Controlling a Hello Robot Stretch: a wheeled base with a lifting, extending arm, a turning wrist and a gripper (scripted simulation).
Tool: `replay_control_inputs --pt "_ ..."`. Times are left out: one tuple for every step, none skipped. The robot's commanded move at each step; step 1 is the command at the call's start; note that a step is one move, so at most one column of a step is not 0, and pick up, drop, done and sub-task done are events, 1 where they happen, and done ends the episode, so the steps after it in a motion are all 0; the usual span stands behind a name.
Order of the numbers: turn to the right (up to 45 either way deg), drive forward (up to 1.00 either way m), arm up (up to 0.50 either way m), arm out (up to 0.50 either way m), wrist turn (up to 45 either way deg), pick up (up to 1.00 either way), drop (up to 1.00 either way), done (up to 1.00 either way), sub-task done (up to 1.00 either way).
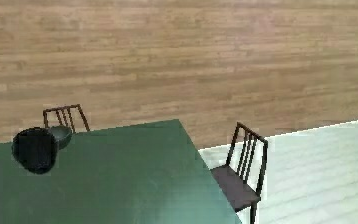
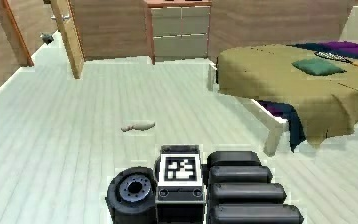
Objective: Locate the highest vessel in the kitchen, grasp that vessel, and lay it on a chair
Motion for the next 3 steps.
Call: replay_control_inputs --pt "-42.0 0.00 0.00 0.00 0.0 0.00 0.00 0.00 0.00" --pt "-45.0 0.00 0.00 0.00 0.0 0.00 0.00 0.00 0.00" --pt "-45.0 0.00 0.00 0.00 0.0 0.00 0.00 0.00 0.00"
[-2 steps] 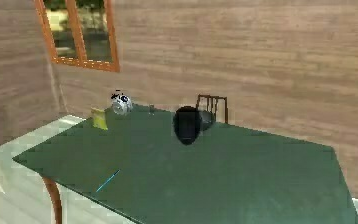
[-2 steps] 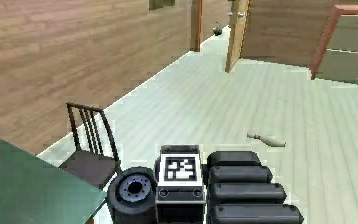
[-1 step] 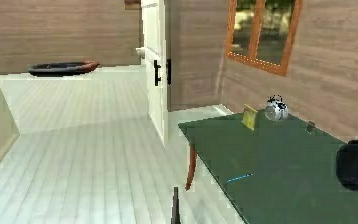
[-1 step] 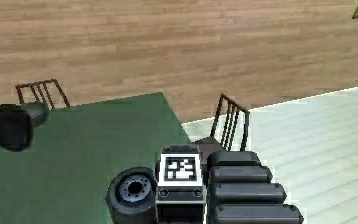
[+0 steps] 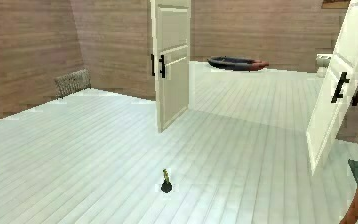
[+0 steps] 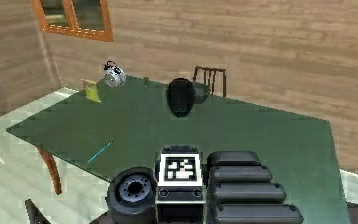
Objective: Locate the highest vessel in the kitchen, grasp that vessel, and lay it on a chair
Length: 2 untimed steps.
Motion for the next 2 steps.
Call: replay_control_inputs --pt "-6.0 0.00 0.00 0.00 0.0 0.00 0.00 0.00 0.00" --pt "0.0 0.25 0.00 0.00 0.0 0.00 0.00 0.00 0.00"
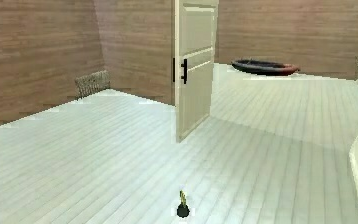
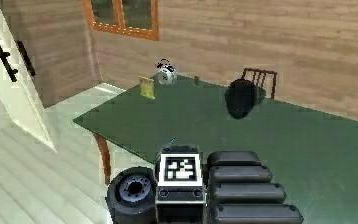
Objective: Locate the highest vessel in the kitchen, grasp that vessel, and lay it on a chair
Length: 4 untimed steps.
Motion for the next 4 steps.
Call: replay_control_inputs --pt "27.0 0.00 0.00 0.00 0.0 0.00 0.00 0.00 0.00" --pt "0.0 0.30 0.00 0.00 0.0 0.00 0.00 0.00 0.00" --pt "27.0 0.00 0.00 0.00 0.0 0.00 0.00 0.00 0.00" --pt "0.0 0.35 0.00 0.00 0.0 0.00 0.00 0.00 0.00"
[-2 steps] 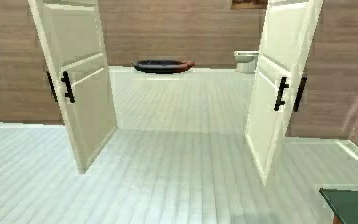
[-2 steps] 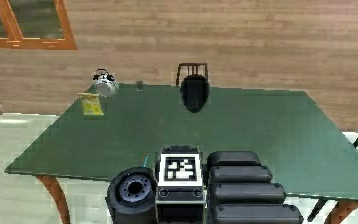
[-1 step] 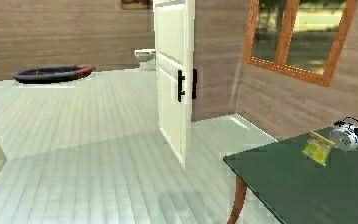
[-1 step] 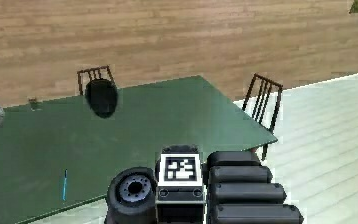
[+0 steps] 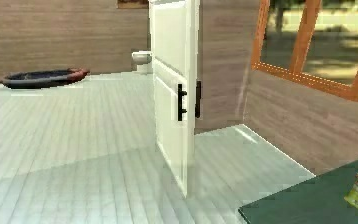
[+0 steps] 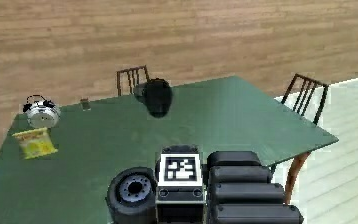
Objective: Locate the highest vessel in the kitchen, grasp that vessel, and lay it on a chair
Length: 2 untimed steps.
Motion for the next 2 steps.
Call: replay_control_inputs --pt "36.0 0.00 0.00 0.00 0.0 0.00 0.00 0.00 0.00" --pt "0.0 0.30 0.00 0.00 0.0 0.00 0.00 0.00 0.00"
